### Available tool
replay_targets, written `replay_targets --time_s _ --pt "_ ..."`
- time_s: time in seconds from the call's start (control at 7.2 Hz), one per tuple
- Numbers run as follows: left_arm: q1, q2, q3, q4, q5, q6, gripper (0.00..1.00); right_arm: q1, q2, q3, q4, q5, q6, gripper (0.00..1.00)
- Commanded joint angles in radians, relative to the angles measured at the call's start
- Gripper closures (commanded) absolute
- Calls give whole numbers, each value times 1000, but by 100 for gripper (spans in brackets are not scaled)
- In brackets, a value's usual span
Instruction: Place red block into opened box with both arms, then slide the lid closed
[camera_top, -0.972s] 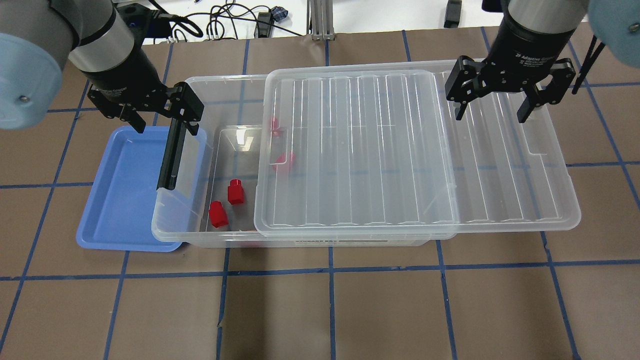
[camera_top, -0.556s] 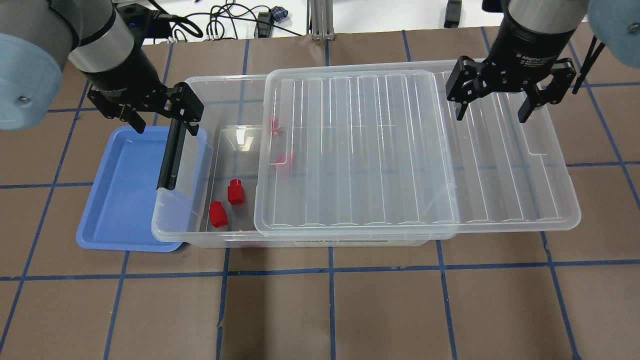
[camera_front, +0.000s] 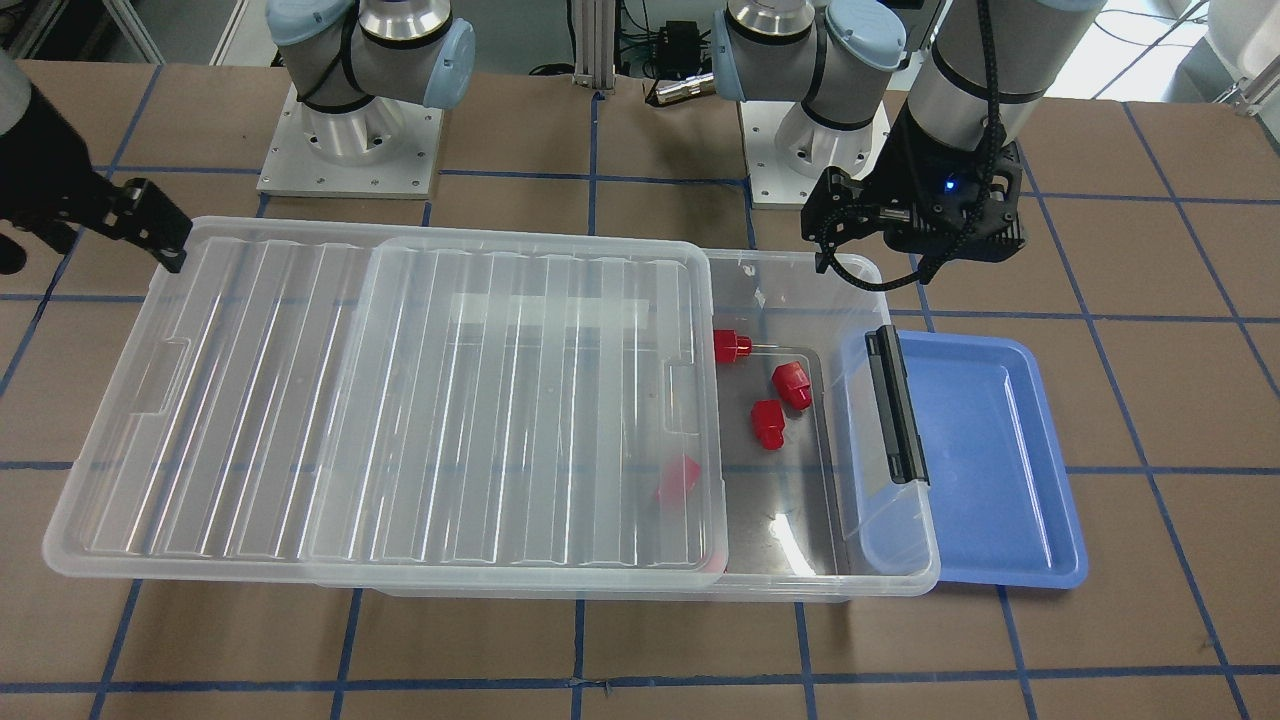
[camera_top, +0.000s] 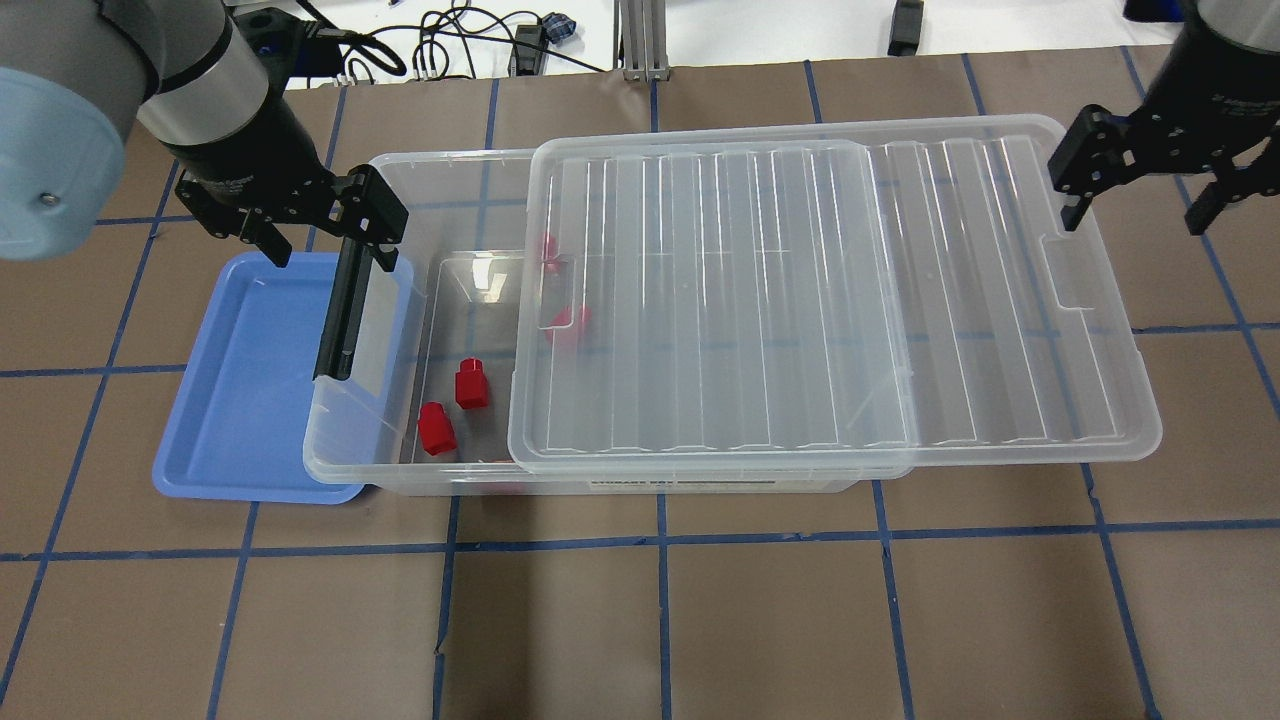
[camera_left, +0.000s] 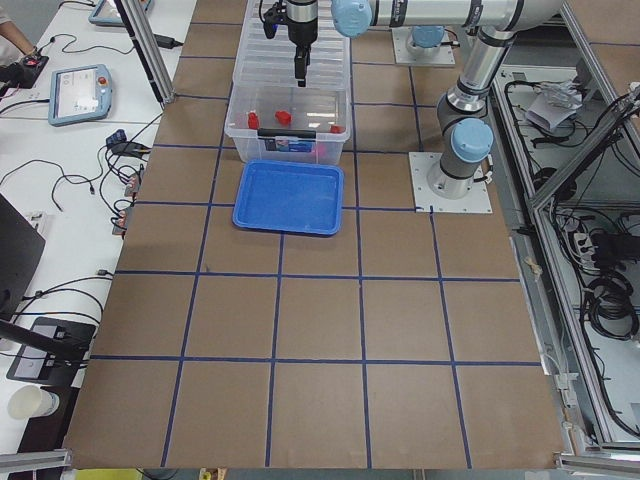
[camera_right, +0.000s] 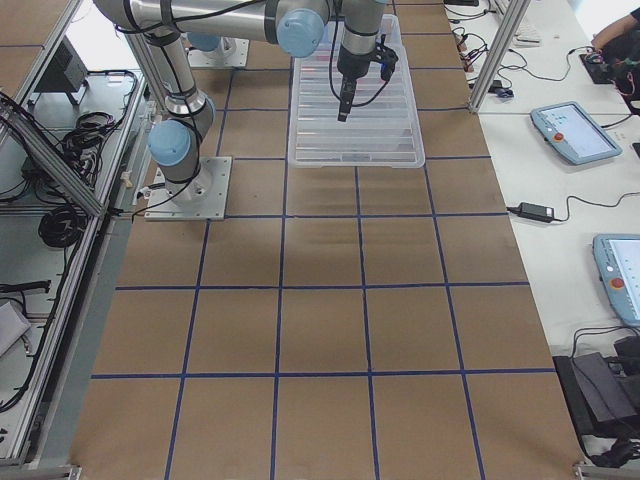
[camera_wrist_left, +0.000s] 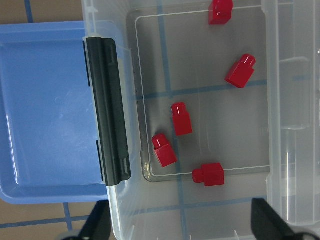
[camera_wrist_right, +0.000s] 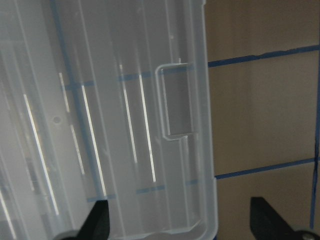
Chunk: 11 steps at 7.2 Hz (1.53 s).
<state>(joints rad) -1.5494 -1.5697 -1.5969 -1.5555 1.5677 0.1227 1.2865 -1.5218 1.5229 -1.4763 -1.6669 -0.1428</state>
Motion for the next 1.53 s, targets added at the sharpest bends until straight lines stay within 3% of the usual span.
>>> replay_targets --time_s 0.0,0.28,0.56,1.39 --pt "0 -1 0 0 0 0 0 -137 72 2 -79 -36 -174 0" --pt "0 2 -3 0 0 0 0 -200 130 32 -154 -28 -257 0" --pt "-1 -7 -2 3 -2 -3 0 -197 130 133 -292 -21 -256 0" --pt "0 -6 -3 6 -2 -3 0 -164 130 177 -314 29 -248 0"
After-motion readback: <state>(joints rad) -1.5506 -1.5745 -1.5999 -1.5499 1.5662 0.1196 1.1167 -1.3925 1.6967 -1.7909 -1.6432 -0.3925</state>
